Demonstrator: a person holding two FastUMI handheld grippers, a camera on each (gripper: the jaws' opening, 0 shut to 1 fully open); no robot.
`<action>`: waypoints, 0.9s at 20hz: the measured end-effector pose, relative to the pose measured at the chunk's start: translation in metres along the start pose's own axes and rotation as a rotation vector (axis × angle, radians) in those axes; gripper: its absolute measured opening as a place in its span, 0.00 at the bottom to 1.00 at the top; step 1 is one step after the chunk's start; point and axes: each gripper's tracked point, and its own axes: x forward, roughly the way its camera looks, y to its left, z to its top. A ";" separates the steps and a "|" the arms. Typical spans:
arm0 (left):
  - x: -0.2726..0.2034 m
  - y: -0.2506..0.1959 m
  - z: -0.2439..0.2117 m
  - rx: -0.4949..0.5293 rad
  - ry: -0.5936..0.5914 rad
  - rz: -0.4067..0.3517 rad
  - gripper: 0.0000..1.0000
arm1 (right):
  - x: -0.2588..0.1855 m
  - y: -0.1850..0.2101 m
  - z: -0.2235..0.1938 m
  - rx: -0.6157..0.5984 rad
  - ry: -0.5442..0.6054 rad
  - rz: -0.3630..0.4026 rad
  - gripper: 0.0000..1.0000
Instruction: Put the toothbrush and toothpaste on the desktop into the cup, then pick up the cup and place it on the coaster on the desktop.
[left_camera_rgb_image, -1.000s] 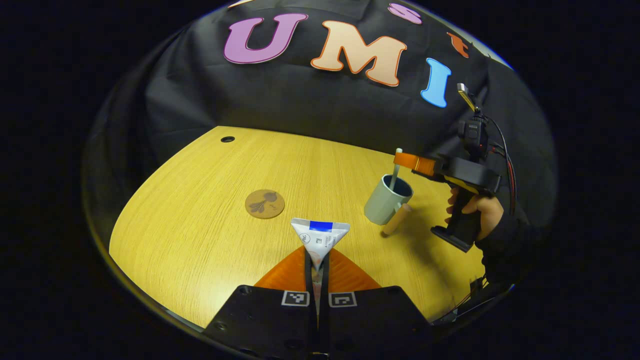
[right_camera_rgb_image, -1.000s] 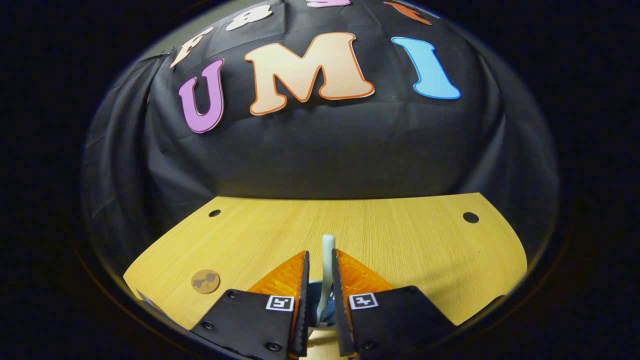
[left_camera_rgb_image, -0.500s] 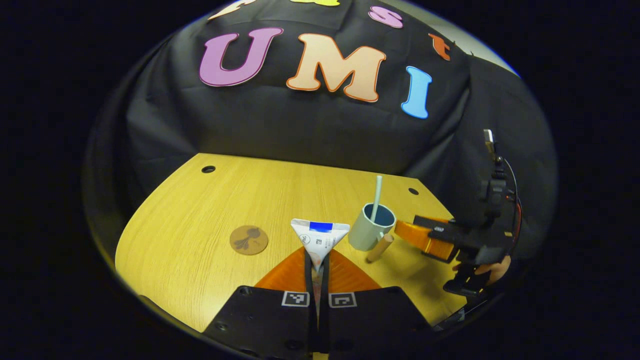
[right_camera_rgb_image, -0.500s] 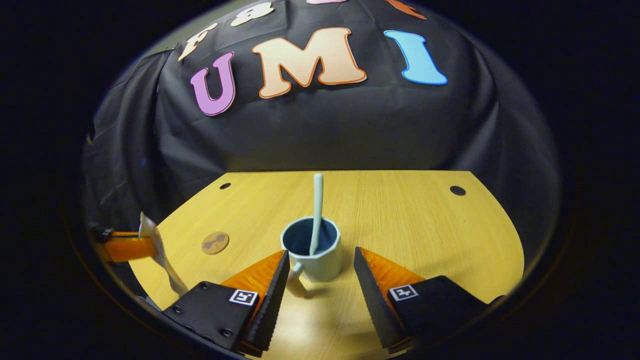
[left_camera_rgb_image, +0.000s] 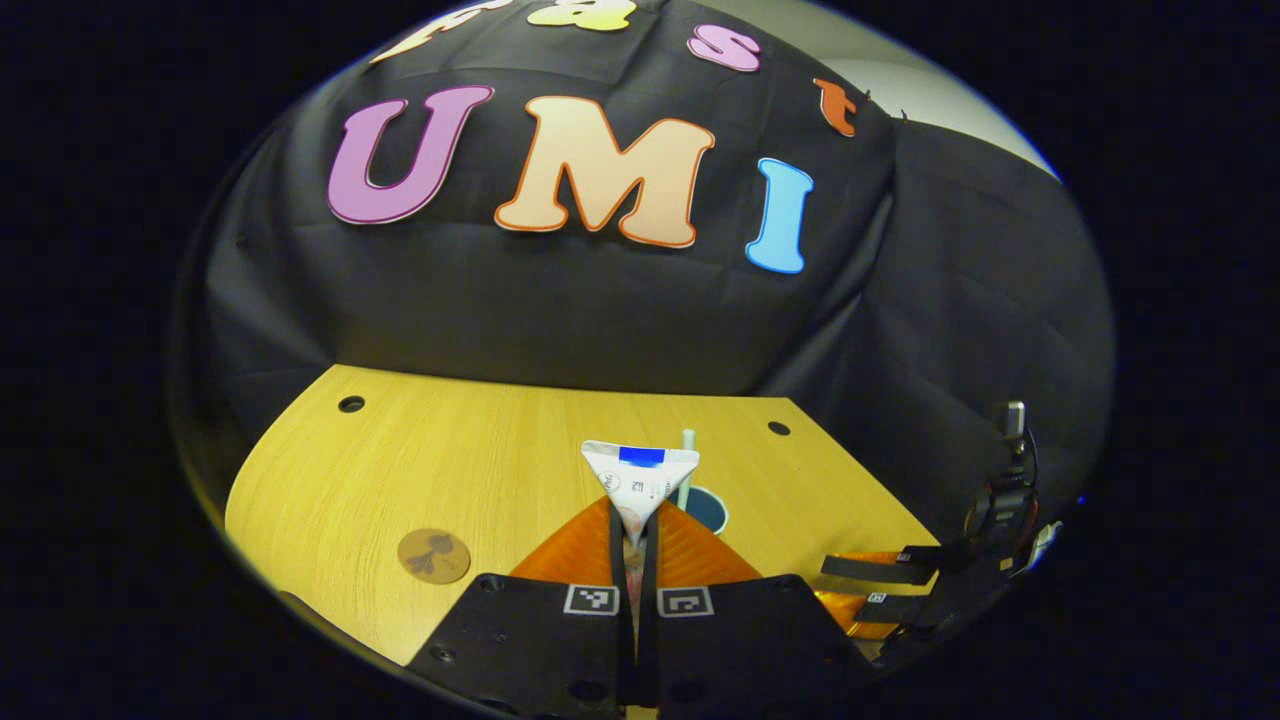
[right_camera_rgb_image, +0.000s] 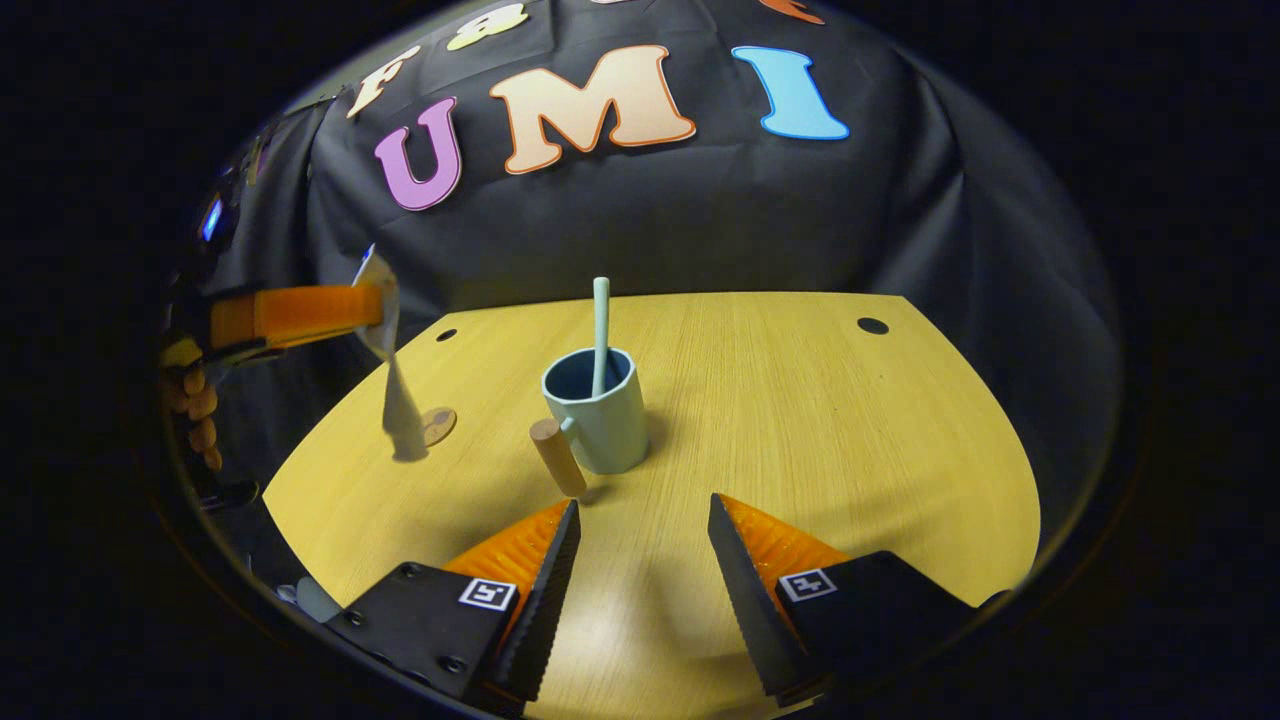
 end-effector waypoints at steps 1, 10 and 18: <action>0.008 -0.004 0.010 0.008 -0.012 -0.008 0.00 | -0.003 -0.004 -0.002 0.003 -0.001 -0.006 0.80; 0.064 -0.040 0.042 0.003 -0.094 -0.072 0.00 | -0.040 -0.047 -0.020 0.068 -0.002 -0.086 0.80; 0.104 -0.046 0.021 -0.034 -0.073 -0.043 0.00 | -0.055 -0.072 -0.031 0.111 0.007 -0.126 0.80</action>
